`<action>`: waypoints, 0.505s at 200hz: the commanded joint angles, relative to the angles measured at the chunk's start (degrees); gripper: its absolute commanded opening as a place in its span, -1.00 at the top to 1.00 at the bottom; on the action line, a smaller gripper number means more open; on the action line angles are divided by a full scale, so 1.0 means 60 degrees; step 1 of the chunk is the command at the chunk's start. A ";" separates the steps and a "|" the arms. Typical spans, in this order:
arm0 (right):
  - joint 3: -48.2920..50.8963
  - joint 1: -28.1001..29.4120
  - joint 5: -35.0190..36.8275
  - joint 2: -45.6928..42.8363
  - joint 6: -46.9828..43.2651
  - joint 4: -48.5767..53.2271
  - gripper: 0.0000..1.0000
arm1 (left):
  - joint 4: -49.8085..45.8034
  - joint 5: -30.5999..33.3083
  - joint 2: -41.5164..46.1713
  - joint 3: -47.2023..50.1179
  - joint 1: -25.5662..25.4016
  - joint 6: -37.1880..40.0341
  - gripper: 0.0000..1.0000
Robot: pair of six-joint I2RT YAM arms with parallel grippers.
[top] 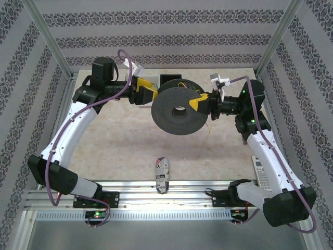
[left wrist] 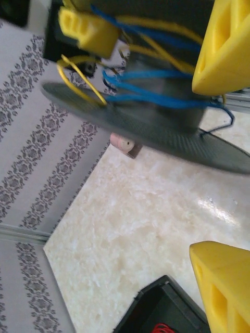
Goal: Wrap the cables
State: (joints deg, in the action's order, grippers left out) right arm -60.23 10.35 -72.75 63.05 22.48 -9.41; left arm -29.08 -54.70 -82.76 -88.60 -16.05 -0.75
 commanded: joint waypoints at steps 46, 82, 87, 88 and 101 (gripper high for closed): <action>-0.0713 0.0192 -0.0194 -0.0297 0.0002 -0.1068 1.00 | 0.2221 -0.1705 0.0405 0.0834 0.0523 -0.1270 -0.54; -0.0815 0.0301 -0.0131 -0.0116 -0.0048 -0.1085 1.00 | 0.3700 -0.2501 0.0642 0.1405 0.0526 -0.2188 -0.57; -0.0828 0.0325 -0.0135 -0.0103 -0.0044 -0.1084 1.00 | 0.3692 -0.2528 0.0653 0.1407 0.0532 -0.2181 -0.57; -0.0829 0.0333 -0.0136 -0.0098 -0.0043 -0.1083 1.00 | 0.3691 -0.2529 0.0653 0.1414 0.0527 -0.2185 -0.57; -0.0896 0.0364 -0.0135 -0.0049 -0.0060 -0.1091 1.00 | 0.3779 -0.2662 0.0645 0.1379 0.0525 -0.2306 -0.56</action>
State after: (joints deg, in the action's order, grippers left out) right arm -62.37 11.81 -72.95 62.63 22.61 -11.07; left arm -13.45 -65.87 -80.71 -80.36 -13.10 -11.14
